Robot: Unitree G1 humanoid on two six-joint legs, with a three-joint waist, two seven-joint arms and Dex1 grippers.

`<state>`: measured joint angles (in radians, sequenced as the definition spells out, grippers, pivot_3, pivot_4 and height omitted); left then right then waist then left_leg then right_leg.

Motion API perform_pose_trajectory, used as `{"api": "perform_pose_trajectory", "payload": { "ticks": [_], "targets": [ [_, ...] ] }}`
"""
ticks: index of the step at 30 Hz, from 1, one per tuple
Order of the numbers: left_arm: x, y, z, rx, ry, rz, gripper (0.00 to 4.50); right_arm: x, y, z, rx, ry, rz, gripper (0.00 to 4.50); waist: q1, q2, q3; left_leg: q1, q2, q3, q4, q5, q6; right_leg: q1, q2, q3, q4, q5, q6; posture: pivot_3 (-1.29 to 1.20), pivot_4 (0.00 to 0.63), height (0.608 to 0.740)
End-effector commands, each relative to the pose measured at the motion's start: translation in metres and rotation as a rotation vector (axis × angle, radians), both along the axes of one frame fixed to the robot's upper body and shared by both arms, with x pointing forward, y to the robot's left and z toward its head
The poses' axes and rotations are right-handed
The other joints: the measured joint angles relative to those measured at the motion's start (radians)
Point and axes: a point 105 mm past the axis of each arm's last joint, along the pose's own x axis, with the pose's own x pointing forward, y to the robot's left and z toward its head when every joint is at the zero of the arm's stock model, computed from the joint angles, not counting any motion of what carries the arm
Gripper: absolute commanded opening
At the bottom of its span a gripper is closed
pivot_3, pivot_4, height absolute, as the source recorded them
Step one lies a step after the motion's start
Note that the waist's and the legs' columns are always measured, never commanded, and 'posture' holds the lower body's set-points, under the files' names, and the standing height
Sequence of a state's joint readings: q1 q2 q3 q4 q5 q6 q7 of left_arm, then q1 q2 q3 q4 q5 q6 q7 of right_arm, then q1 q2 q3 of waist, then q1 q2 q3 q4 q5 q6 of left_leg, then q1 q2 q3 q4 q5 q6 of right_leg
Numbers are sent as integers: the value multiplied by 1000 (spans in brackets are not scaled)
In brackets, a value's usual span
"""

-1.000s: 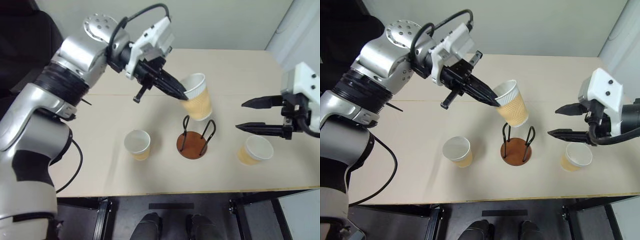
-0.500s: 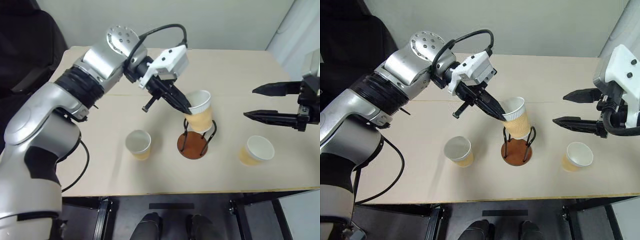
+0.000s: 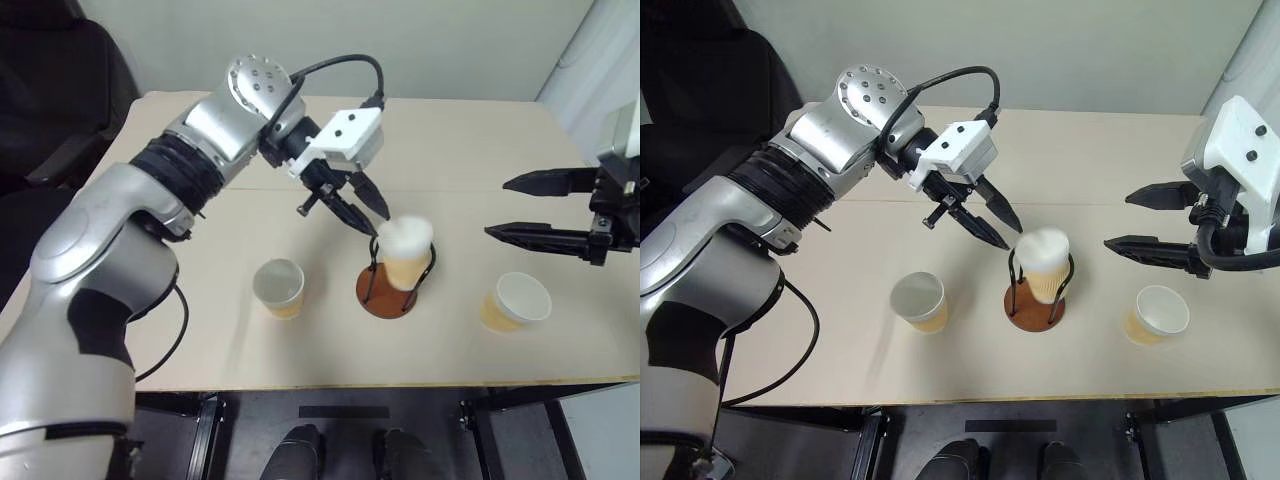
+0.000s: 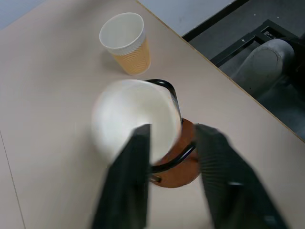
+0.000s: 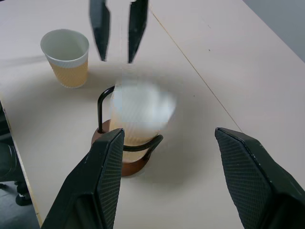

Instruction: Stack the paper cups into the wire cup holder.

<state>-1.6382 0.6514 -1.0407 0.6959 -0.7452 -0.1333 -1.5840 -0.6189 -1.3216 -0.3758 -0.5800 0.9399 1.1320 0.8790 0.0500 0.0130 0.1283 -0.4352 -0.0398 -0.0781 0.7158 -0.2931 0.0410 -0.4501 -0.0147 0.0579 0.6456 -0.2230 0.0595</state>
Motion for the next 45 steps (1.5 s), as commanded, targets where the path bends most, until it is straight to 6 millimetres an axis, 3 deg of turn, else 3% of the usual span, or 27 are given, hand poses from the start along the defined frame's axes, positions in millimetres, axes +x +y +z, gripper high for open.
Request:
{"api": "perform_pose_trajectory", "payload": {
  "ticks": [1, 6, 14, 22, 27, 32, 45],
  "targets": [
    [-8, -3, 13, -26, -19, -55, 2747, -2, -2, 10, -5, -55, -7, 3047, 1, 0, 0, 0, -1, 1, 0, 0, 0, 0, 1, -1, 0, 0, 0, 0, 150, 740],
    [-9, -4, 19, -70, -8, -58, 4472, -1, -3, 9, -11, -60, -16, 3047, 4, 0, 0, 0, 0, 0, 0, 0, 0, 0, 0, 0, 0, 0, 0, 0, 150, 740],
    [-5, 5, 68, -378, 118, 24, 4472, 3, -3, 6, -2, -77, -17, 3047, 5, 0, 0, 0, 0, 1, 1, 0, 0, 0, 0, 1, 0, 0, 1, 0, 150, 740],
    [-6, 56, 83, -506, 183, 164, 4472, 8, 4, -1, 41, -85, -18, 3047, -9, 2, -1, 1, 0, 3, 0, 0, 0, -1, 3, 1, 1, 0, 1, 0, 150, 740],
    [-10, 82, 103, -612, 205, 247, 4472, 11, -2, -25, -22, -22, -76, 3047, -3, 0, -1, 0, -1, 1, 2, 1, 1, 0, 2, 0, -1, 0, 1, 0, 150, 740],
    [-11, 99, 93, -594, 208, 316, 4472, 10, -13, -56, -138, 65, -106, 3047, -2, 2, -1, 1, -1, 0, 1, 1, 1, 1, 0, 0, -1, 0, 1, 0, 150, 740],
    [-13, 106, 71, -531, 185, 343, 4472, 2, -48, -94, -295, 197, -154, 3047, -7, 0, -1, 8, -1, 1, 0, 1, 2, 7, 0, 1, -1, 1, 1, 0, 150, 740]
  ]
}}
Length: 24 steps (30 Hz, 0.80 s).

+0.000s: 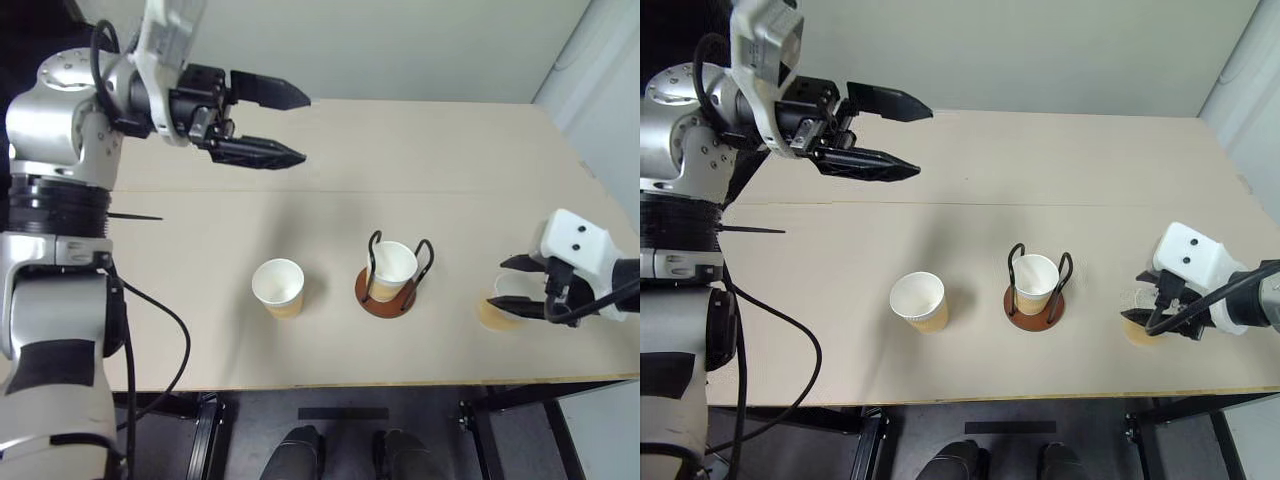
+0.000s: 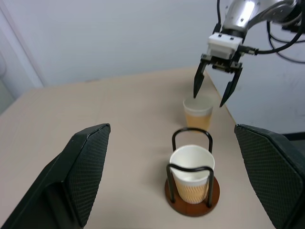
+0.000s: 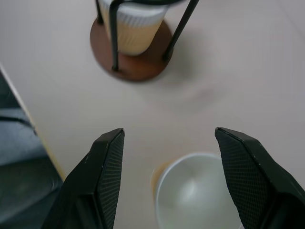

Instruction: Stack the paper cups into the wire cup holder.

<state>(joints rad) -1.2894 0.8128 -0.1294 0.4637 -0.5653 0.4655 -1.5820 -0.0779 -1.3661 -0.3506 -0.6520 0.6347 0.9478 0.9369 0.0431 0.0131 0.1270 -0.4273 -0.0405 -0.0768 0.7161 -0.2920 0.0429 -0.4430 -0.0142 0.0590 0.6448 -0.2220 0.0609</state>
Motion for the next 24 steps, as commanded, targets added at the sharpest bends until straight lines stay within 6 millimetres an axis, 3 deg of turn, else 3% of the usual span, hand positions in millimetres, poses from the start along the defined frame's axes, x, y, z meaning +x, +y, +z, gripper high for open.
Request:
{"api": "perform_pose_trajectory", "payload": {
  "ticks": [1, 12, 24],
  "targets": [
    [-10, 1, 9, 9, -52, -33, 4472, 1, -11, 8, -50, -50, -17, 3047, -1, 0, 0, 0, 0, 0, 0, 0, 0, 1, 0, 0, 0, 0, 0, 0, 150, 740],
    [-14, 4, 2, 22, -18, -46, 4472, 4, -32, -16, -100, -18, -47, 3047, -9, 0, 0, 6, 0, 0, -1, 0, 0, 6, 0, 1, 0, 0, 0, 0, 150, 740],
    [-17, 7, 1, 33, -3, -39, 4472, 22, -28, -37, -133, 37, 56, 3047, -13, 0, 0, 7, 0, 0, -1, 0, 0, 8, 0, 1, 0, 0, 0, 0, 150, 740]
  ]
}}
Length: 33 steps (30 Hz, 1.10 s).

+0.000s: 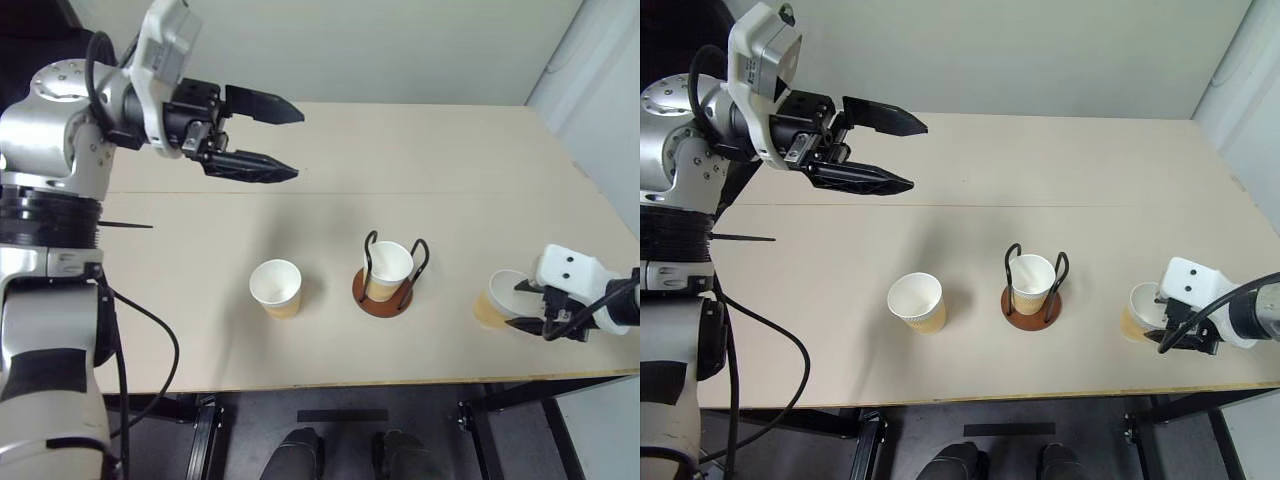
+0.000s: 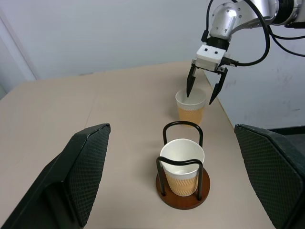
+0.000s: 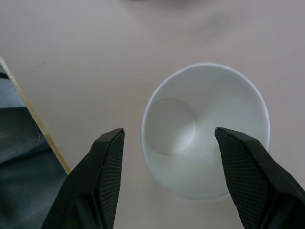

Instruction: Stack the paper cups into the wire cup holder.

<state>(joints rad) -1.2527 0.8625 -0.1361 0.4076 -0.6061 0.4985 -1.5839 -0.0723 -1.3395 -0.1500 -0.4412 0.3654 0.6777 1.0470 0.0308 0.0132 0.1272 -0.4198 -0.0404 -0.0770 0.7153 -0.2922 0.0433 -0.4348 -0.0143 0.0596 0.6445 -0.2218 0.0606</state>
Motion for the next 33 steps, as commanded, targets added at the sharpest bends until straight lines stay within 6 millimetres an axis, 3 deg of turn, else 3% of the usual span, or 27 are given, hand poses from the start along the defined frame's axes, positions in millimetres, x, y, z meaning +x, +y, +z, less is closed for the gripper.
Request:
{"api": "perform_pose_trajectory", "payload": {
  "ticks": [1, 3, 6, 12, 13, 18, 23, 27, 33],
  "targets": [
    [-10, 0, 5, 16, -24, -39, 4472, 5, 2, -3, -17, -2, 33, 3047, 0, 0, 0, 0, 0, 0, 0, 0, 0, 0, 0, 0, 0, 0, 0, 0, 150, 740],
    [-11, 1, 5, 17, -23, -37, 4472, 7, 4, -6, -19, 11, 42, 3047, 0, 0, 0, 0, 0, 0, 0, 0, 0, 0, 0, 0, 0, 0, 0, 0, 150, 740],
    [-11, 2, 5, 18, -23, -35, 4500, 9, 5, -9, -21, 24, 49, 2466, -1, 0, 0, 0, 0, 0, 0, 0, 0, 0, 0, 0, 0, 0, 0, 0, 150, 740],
    [-11, 3, 3, 24, -21, -27, 4500, 7, 10, -10, -31, 56, 86, 256, -1, 0, 0, 0, 0, 0, 0, 0, 0, 0, 0, 0, 0, 0, 0, 0, 150, 740],
    [-10, 3, 3, 24, -21, -26, 4500, 6, 11, -9, -32, 58, 91, 57, -1, 0, 0, 0, 0, 0, 0, 0, 0, 0, 0, 0, 0, 0, 0, 0, 150, 740],
    [-8, 3, 2, 28, -22, -22, 4500, 2, 12, -4, -52, 70, 109, 57, -1, 0, 0, 0, 0, 0, 0, 0, 0, 0, 0, 0, 0, 0, 0, 0, 150, 740],
    [-8, 4, -3, 54, -15, -18, 4500, 1, 17, 16, -79, 31, 148, 57, -2, 0, 0, 0, 0, 0, 0, 0, 0, 0, 0, 0, -1, 0, 0, 0, 150, 740],
    [-7, 5, -6, 65, 2, -14, 4500, 5, 27, 47, -127, -56, 224, 57, -4, 0, 0, 0, 0, 0, -1, 0, 0, 0, 0, 0, -1, 0, 0, 0, 150, 740],
    [-6, 6, -16, 78, 35, -12, 4500, 14, 73, 105, -92, -237, 385, 57, -16, 0, 0, 0, 0, 0, -2, 0, 0, -1, 0, 0, -1, 0, 0, 0, 150, 740]
  ]
}}
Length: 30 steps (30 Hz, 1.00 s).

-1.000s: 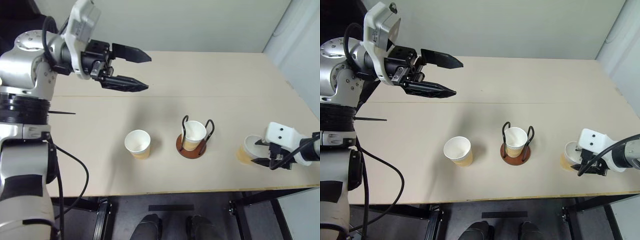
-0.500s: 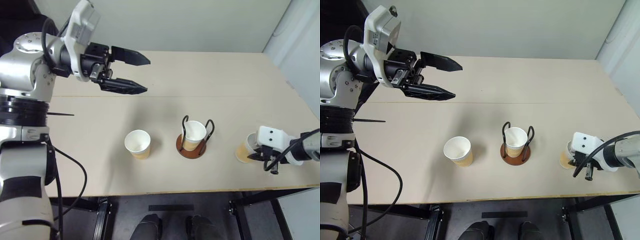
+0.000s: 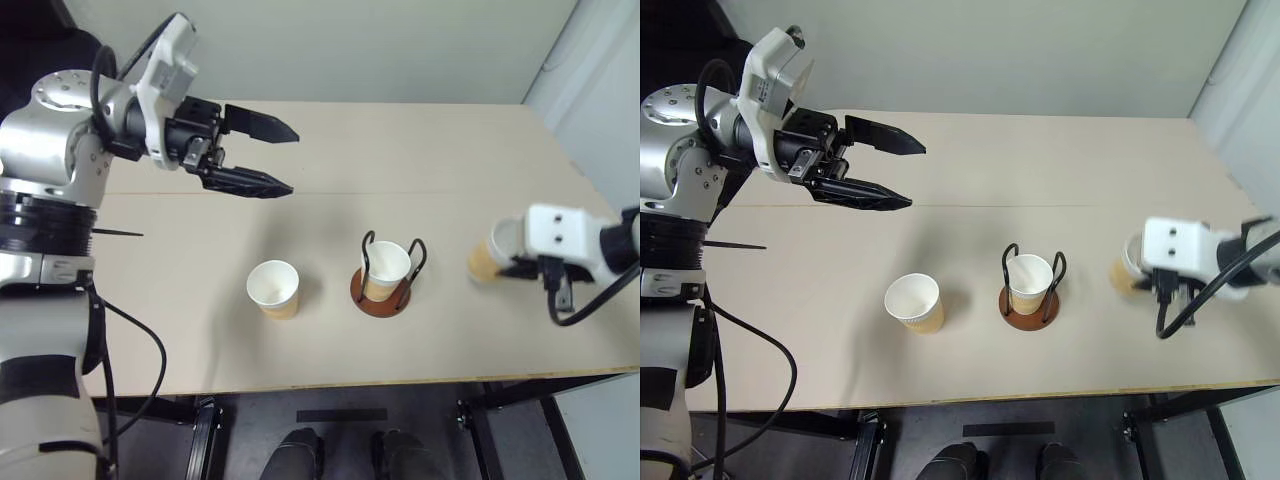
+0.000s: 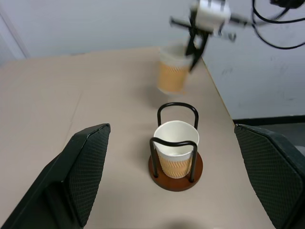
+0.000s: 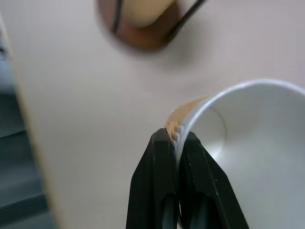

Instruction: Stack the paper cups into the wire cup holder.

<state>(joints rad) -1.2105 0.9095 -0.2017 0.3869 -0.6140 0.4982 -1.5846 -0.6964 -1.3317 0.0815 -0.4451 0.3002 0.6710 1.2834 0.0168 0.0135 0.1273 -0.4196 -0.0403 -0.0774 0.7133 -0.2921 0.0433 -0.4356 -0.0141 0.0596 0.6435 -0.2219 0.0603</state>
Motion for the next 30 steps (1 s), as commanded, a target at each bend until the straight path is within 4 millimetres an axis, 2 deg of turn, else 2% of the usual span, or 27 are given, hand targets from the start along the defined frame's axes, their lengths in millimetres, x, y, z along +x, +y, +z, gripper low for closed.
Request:
{"api": "perform_pose_trajectory", "payload": {
  "ticks": [1, 5, 9, 17, 30],
  "targets": [
    [-8, 2, 1, 10, -15, -35, 4500, -3, 21, 22, 2, -40, 82, 57, -2, 0, 0, 0, 0, -1, 0, 0, 0, 0, 0, 0, 0, 0, 0, 0, 150, 740],
    [-9, 9, -4, 11, 11, -7, 4500, -2, 35, 38, -3, -76, 130, 57, 0, 0, 0, -1, -1, -2, -1, 0, 0, -1, 0, -1, -2, 0, -1, 0, 150, 740],
    [-8, 12, -8, 7, 27, 9, 4500, -6, 54, 46, -5, -82, 211, 57, -2, 0, 0, -2, -1, -2, -3, 0, 0, -2, 0, -1, -4, -1, -1, 0, 150, 740],
    [-6, 10, -11, 2, 33, 16, 4500, -14, 88, 43, -59, -50, 385, 57, -5, 0, 0, -1, 0, -2, -7, 0, 0, -4, 0, -1, -3, -3, -5, 0, 150, 740],
    [-4, 8, -10, -5, 29, 14, 4500, -4, 87, 18, -165, -5, 413, 57, -5, 0, 0, -1, 0, -2, -11, 1, -1, -5, 0, -1, -5, -3, -6, 0, 150, 740]
  ]
}}
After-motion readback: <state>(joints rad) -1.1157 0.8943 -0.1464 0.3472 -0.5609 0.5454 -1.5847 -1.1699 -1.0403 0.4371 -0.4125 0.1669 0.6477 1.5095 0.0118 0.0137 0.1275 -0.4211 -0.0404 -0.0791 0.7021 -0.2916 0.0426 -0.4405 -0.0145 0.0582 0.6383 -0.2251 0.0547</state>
